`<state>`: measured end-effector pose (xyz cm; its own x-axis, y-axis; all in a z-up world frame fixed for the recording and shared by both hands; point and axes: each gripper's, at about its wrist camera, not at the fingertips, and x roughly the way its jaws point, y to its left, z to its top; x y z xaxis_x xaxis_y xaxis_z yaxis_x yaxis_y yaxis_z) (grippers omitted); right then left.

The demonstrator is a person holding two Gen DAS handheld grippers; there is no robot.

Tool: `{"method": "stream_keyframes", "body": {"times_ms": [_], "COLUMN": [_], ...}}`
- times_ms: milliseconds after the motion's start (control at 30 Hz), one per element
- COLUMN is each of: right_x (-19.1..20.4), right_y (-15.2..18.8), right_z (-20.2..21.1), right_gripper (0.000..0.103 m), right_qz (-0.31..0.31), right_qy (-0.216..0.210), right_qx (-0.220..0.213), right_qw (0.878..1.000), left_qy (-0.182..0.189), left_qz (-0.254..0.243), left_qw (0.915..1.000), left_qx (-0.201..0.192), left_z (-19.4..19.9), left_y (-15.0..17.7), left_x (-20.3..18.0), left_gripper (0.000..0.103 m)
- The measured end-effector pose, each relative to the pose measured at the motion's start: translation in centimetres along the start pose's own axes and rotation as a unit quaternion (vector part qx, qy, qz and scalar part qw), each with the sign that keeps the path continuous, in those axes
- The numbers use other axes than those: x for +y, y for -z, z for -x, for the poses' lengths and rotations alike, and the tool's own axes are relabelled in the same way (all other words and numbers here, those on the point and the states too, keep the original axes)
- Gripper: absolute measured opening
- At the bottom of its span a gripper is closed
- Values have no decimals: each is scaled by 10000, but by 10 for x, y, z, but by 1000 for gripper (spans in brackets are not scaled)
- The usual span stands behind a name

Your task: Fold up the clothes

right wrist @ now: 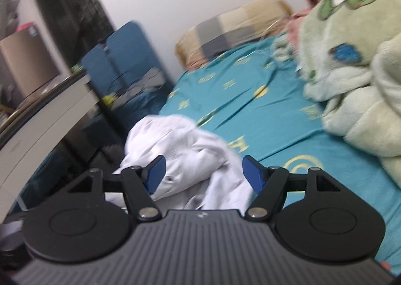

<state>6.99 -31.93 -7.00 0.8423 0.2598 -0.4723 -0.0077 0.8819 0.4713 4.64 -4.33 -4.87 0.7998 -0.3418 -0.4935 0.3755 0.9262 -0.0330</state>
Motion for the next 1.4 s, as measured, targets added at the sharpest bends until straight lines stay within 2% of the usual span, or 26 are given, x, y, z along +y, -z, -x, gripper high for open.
{"method": "stream_keyframes", "body": {"times_ms": [67,233,300,500,600,633,667,700,767,867,1067,1267,1333,1400], "right_x": [10,36,43,49,49,47,45,43,39,36,16,9,12,23], "right_y": [-9,-35,-43,-42,-31,-27,-24,-22,-22,-30,-42,-27,-19,-16], "right_z": [-17,-69,-96,-164,-183,-187,-190,-192,-192,-177,-121,-59,-52,-55], "right_gripper": [52,49,50,46,42,38,28,22,10,5,4,4,6,6], "right_qz": [178,685,854,1111,1451,1538,1587,1583,1493,1314,486,-3,-1,252], "right_qy": [-84,-234,-171,-110,133,164,192,240,335,460,523,90,-24,-138], "right_qx": [237,830,990,1216,1170,1151,1178,1216,1234,1076,698,586,584,617], "right_qw": [9995,9939,9913,9863,9824,9812,9801,9796,9805,9844,9950,9982,9983,9977], "left_qy": [20,120,178,300,321,338,346,354,371,428,583,437,381,355], "left_qz": [146,297,289,533,612,648,672,696,744,809,905,768,693,680], "left_qw": [9999,9990,9986,9960,9953,9950,9950,9950,9948,9951,9942,9961,9968,9970], "left_qx": [77,304,415,653,678,675,652,630,586,372,-36,33,82,85], "left_z": [-8,-24,-31,-56,-65,-67,-67,-67,-68,-60,-39,-30,-29,-29], "left_y": [0,4,6,11,12,12,12,12,12,8,1,2,3,3], "left_x": [9,21,22,29,34,35,35,36,37,38,36,26,23,22], "left_gripper": [2,2,2,2,2,2,2,2,2,2,2,2,2,2]}}
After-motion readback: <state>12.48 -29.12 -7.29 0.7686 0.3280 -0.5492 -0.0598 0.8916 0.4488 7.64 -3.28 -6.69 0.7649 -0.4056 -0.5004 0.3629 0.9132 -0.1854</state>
